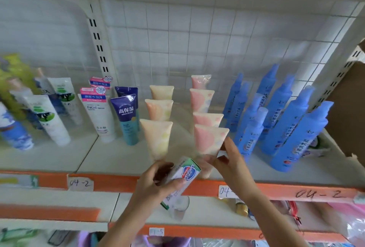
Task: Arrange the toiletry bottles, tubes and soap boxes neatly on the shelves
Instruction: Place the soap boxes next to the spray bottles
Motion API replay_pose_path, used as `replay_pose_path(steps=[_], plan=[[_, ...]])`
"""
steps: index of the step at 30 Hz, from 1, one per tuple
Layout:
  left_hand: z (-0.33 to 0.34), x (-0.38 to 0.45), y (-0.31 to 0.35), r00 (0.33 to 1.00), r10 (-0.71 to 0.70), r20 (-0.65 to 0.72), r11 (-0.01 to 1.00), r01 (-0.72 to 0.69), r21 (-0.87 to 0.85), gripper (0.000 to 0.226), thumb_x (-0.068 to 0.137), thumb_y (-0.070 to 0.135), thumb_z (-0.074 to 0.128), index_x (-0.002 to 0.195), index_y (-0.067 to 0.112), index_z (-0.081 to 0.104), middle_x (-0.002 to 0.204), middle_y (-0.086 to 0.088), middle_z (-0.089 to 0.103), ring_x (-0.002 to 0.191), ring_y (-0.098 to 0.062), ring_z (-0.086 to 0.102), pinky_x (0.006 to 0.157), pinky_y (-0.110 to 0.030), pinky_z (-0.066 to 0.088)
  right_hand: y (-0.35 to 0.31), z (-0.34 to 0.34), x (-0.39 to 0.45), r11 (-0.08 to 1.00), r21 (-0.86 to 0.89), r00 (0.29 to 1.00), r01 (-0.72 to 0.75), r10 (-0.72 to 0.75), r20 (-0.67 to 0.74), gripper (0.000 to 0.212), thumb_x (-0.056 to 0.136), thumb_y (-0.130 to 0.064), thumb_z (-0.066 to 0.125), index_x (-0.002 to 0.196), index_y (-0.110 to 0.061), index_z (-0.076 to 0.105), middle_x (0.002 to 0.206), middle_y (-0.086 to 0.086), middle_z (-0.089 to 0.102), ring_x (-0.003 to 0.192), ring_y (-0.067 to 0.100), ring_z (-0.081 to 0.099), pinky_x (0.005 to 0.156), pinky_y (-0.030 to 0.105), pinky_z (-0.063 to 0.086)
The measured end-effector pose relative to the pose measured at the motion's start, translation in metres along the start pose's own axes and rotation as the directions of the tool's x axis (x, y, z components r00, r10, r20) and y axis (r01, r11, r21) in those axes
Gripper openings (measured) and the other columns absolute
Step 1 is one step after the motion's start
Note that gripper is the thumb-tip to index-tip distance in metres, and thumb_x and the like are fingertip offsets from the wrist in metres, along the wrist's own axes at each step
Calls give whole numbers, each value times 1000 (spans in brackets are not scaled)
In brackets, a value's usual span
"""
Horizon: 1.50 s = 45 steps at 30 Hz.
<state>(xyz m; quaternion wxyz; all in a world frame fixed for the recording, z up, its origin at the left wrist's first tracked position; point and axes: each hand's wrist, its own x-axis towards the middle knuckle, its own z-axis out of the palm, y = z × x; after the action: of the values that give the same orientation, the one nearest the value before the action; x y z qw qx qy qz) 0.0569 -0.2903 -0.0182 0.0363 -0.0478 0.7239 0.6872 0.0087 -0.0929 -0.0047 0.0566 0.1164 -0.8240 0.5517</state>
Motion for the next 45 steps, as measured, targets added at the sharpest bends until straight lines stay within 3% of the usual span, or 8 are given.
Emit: replay_pose_path(steps=[5, 9, 14, 17, 28, 38, 42, 45], plan=[[6, -1, 0, 998, 0, -63, 1000, 1, 18, 61, 37, 47, 75, 93, 23, 67, 91, 11, 74, 83, -3, 67, 69, -13, 52, 7, 0, -1, 999, -39, 999, 35, -35, -24, 38, 78, -16, 72, 97, -38, 46, 105, -6, 41, 90, 2, 49, 73, 7, 44], [9, -3, 4, 995, 5, -97, 1000, -3, 19, 61, 35, 47, 75, 91, 25, 66, 89, 15, 73, 79, 1, 67, 66, -9, 50, 17, 0, 0, 996, -89, 999, 15, -11, 44, 52, 73, -22, 76, 106, -42, 42, 113, -10, 47, 102, 5, 49, 76, 16, 48], [12, -7, 7, 993, -8, -116, 1000, 6, -13, 62, 33, 45, 75, 90, 24, 66, 86, 18, 72, 75, 3, 66, 63, -9, 50, 24, 1, 0, 992, -127, 989, -10, 28, 143, 65, 74, -17, 74, 99, -58, 30, 104, -14, 54, 77, 8, 56, 64, 8, 43], [12, -8, 7, 994, -2, -113, 1000, 1, -12, 62, 35, 44, 76, 92, 23, 66, 87, 15, 73, 77, 1, 66, 62, -9, 50, 28, 0, 4, 992, -128, 988, -13, 33, 153, 66, 73, -20, 76, 100, -61, 31, 112, -15, 55, 84, 7, 56, 65, 6, 42], [14, -12, 12, 995, -6, -102, 1000, 6, -4, 68, 34, 45, 77, 97, 23, 65, 89, 9, 73, 80, 0, 67, 61, -10, 49, 34, 4, 24, 990, -129, 988, -48, 66, 139, 64, 73, -25, 75, 125, -37, 40, 123, -12, 53, 109, 7, 51, 92, 32, 48], [32, -11, 13, 999, 3, -40, 999, -1, 46, 65, 36, 47, 77, 95, 24, 65, 90, 12, 73, 82, 2, 65, 63, -8, 48, 37, -26, -8, 969, -248, 988, 13, 26, 153, 48, 81, -13, 68, 121, -24, 45, 117, -14, 43, 108, 7, 51, 73, 3, 43], [54, -13, 19, 998, 50, 38, 993, -54, 104, 56, 43, 36, 80, 93, 18, 65, 89, 5, 72, 80, -3, 66, 65, -10, 48, 29, -59, -32, 958, -228, 950, 175, -104, 294, 58, 79, -4, 66, 112, -44, 40, 123, -14, 47, 115, -3, 48, 81, 10, 48], [74, -10, 25, 986, 4, 166, 994, -22, 107, 55, 47, 50, 73, 89, 14, 68, 83, 1, 73, 74, -11, 66, 62, -17, 47, 21, -82, -50, 962, -183, 928, 202, -128, 349, 60, 76, -25, 72, 122, -44, 37, 125, -26, 46, 116, -4, 48, 86, 11, 46]])
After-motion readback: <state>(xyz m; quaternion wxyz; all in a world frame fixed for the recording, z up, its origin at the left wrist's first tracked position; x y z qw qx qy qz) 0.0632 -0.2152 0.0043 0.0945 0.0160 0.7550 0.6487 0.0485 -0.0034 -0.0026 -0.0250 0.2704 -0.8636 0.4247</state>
